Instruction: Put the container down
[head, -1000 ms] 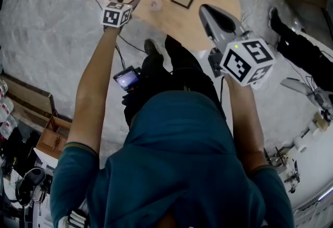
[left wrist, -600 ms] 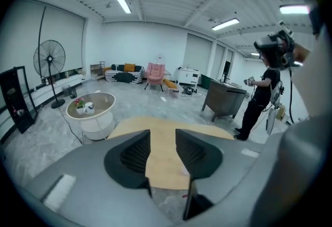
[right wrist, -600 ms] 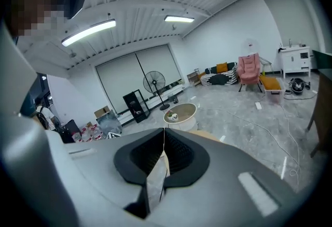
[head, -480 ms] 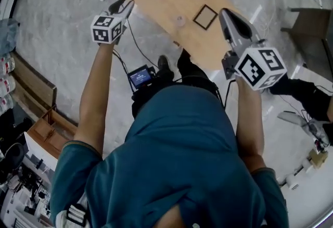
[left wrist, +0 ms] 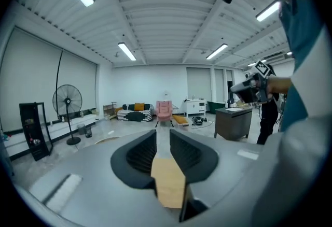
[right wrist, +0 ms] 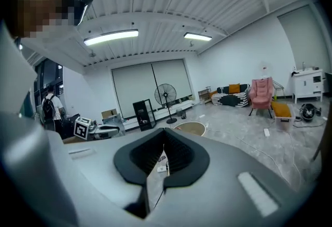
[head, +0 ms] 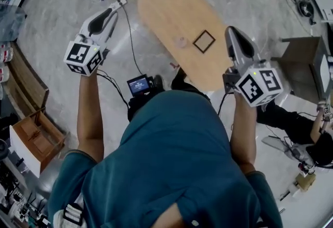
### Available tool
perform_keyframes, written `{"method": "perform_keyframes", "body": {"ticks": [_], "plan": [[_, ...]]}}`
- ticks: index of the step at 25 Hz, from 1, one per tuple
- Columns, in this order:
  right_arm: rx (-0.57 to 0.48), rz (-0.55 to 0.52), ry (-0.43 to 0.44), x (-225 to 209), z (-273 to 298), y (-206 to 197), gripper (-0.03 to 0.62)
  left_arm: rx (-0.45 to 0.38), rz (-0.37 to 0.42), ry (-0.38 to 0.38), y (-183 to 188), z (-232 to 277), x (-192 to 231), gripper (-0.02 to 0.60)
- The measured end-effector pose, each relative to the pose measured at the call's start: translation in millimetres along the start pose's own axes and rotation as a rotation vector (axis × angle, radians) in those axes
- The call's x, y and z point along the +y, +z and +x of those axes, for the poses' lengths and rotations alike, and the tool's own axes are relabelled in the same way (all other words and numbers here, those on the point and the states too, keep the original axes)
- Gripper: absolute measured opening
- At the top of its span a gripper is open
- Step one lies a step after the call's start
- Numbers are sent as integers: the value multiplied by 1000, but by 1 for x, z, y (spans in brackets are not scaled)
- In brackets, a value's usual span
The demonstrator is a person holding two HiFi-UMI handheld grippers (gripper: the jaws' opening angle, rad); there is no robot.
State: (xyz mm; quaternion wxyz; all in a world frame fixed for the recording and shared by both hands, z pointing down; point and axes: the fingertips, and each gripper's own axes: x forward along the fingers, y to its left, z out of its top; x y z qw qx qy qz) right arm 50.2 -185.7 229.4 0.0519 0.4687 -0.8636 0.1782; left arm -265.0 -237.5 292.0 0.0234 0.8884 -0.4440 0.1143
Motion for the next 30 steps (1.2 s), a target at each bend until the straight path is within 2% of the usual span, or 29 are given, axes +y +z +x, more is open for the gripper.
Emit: {"method": "perform_keyframes", "body": {"ticks": [3,8,13,17,30], "plan": [[-47,-43,3,16,-8,15,9,-36,41,-17,32,-29,-10,71],[-68,-166,10,49,-21,31,6,-117,44,-58,81,-67,-32,64],[-93,-183,8,60,-34,38,6,-189,79,-109,117,-90,-57,58],[-100,-179,-7,61,-40,37,6,-203,120,-133,127,-95,-65,58],[-93,-167,-25,54,-55,35,6,-172,114,-192,119,-83,-87,60]]}}
